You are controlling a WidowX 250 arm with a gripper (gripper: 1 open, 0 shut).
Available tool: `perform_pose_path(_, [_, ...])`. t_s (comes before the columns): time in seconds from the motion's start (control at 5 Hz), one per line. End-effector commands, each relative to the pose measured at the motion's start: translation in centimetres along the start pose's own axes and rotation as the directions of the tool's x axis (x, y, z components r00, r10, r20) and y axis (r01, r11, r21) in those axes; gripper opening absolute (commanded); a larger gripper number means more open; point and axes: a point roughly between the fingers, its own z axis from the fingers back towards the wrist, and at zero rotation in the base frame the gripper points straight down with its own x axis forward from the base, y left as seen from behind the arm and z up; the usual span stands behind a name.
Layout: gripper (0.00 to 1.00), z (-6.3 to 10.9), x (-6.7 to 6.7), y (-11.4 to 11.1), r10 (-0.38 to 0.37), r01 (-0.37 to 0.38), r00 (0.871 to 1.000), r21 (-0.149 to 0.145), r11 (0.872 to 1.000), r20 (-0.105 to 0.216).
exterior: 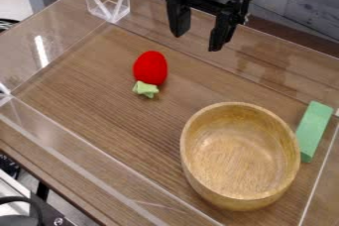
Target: Move the red fruit to the right
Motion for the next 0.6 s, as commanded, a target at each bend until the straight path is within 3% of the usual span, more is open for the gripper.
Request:
perform_pose_path(0.0, [1.0,-0.3,-0.2,0.9,0.093,-0.093,0.996,-0.002,0.996,-0.014])
perform_pose_path(0.4, [1.0,-1.0,-0.6,4.5,0.251,-0.251,0.968,-0.011,0.968,-0.002])
